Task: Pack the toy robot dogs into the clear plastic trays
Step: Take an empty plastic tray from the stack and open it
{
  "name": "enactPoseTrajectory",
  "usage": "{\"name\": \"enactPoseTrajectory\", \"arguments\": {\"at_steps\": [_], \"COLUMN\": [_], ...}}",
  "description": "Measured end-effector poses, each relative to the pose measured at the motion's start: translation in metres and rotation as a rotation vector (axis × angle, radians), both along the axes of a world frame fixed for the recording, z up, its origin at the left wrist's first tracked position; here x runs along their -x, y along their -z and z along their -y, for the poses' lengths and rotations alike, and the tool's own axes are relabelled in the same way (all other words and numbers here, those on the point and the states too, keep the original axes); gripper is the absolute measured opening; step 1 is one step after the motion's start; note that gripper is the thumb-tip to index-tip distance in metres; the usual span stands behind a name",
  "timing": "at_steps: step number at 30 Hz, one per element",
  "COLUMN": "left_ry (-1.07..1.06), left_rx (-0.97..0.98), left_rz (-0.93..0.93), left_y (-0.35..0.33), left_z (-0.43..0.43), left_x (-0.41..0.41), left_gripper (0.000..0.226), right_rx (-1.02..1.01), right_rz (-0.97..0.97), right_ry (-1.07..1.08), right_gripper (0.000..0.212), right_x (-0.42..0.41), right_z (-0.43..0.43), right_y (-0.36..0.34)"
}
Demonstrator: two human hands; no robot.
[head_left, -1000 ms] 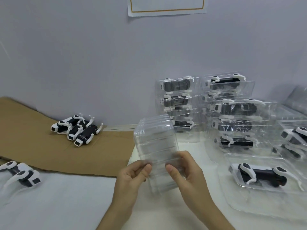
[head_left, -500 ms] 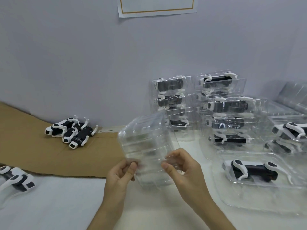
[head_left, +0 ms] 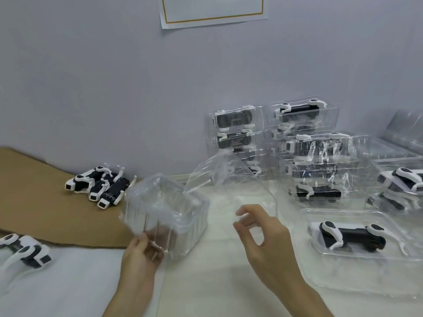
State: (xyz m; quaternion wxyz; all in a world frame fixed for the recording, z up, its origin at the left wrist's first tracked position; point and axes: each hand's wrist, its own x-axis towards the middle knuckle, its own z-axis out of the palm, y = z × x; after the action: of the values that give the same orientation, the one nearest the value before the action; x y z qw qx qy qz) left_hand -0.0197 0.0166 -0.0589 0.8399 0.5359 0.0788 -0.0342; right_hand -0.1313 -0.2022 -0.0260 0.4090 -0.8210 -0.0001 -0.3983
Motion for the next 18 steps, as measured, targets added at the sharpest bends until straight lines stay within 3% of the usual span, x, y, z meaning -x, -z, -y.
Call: {"name": "enactPoseTrajectory", "arguments": {"at_steps": [9,13,18], "left_ry": [0.182,0.328,0.159], "left_rx": [-0.260,-0.203,0.002], "left_rz": [-0.065,-0.179,-0.125], "left_y": [-0.009,-0.013,-0.012], "left_z": [0.009,0.012,0.021], "left_x": [0.012,0.014,0.010], "left_gripper": [0.021,0.023,0.017], "right_rx": [0.152,0.152,0.195], "right_rz": [0.073,0.054,0.053], "right_ry": [0.022,-0.029,-0.015], "right_gripper": [0.015,0.012,0.013], "right_x": [0.003,0.005,0.005], "right_z": [-0.006,-0.010,-0.012], "right_y": [-0.001,-0.003,-0.004]}}
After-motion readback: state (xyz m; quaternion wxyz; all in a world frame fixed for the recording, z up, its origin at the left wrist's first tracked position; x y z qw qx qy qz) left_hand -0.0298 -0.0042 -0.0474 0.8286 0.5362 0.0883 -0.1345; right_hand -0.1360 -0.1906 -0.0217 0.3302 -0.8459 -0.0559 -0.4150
